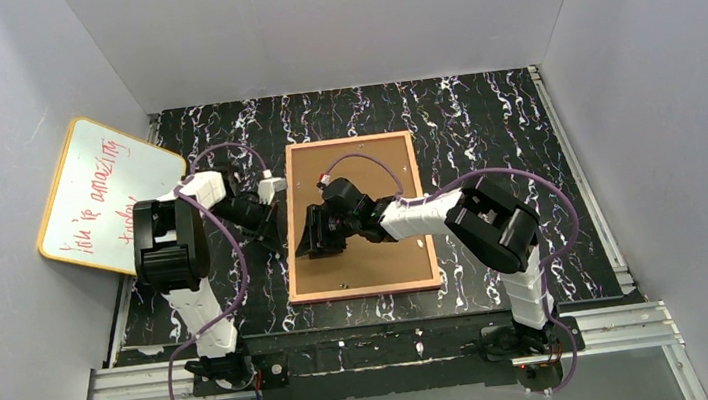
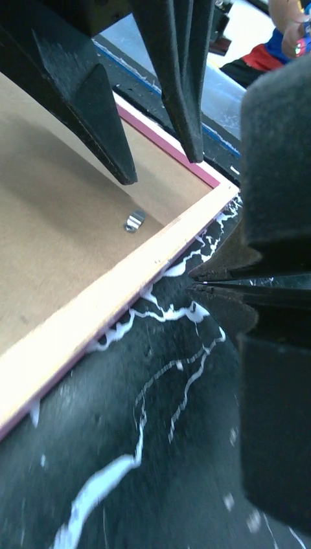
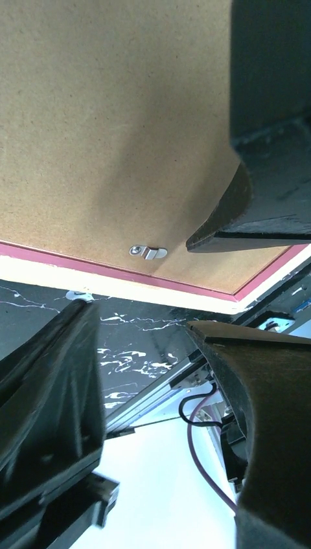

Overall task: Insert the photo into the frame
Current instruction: Install the photo frame at the center of the board.

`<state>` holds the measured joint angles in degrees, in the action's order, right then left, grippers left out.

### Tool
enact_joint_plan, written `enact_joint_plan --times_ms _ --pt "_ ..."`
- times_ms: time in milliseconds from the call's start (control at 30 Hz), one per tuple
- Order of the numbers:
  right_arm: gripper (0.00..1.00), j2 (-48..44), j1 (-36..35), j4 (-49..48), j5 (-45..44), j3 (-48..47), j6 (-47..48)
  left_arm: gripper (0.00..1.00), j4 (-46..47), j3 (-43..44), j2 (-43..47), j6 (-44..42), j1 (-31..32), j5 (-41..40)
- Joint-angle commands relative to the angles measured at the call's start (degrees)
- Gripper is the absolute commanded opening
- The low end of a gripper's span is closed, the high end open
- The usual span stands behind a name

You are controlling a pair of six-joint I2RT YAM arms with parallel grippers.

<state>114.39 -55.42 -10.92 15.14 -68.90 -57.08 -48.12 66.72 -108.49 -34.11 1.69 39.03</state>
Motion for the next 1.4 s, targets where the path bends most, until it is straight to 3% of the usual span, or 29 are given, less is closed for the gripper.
enact_joint_plan --times_ms 0,200,333,1367 --pt "0.5 0.13 -0.23 -2.4 -0.54 -0.15 0.19 0.06 -3.94 3.11 0.93 -2.58 -1.61 1.14" --pt "0.48 0.66 -0.24 -2.88 -0.98 0.57 0.5 0.18 -5.44 3.22 0.43 -3.25 -1.42 7.47" --pt "0.46 1.3 -0.23 -2.92 -1.01 0.31 0.76 0.2 -5.5 3.18 -1.57 -3.2 -0.49 7.64" --pt "0.33 5.49 -0.22 -5.23 3.51 -3.4 0.14 0.11 -2.24 -0.61 -3.86 -3.41 -0.25 6.09"
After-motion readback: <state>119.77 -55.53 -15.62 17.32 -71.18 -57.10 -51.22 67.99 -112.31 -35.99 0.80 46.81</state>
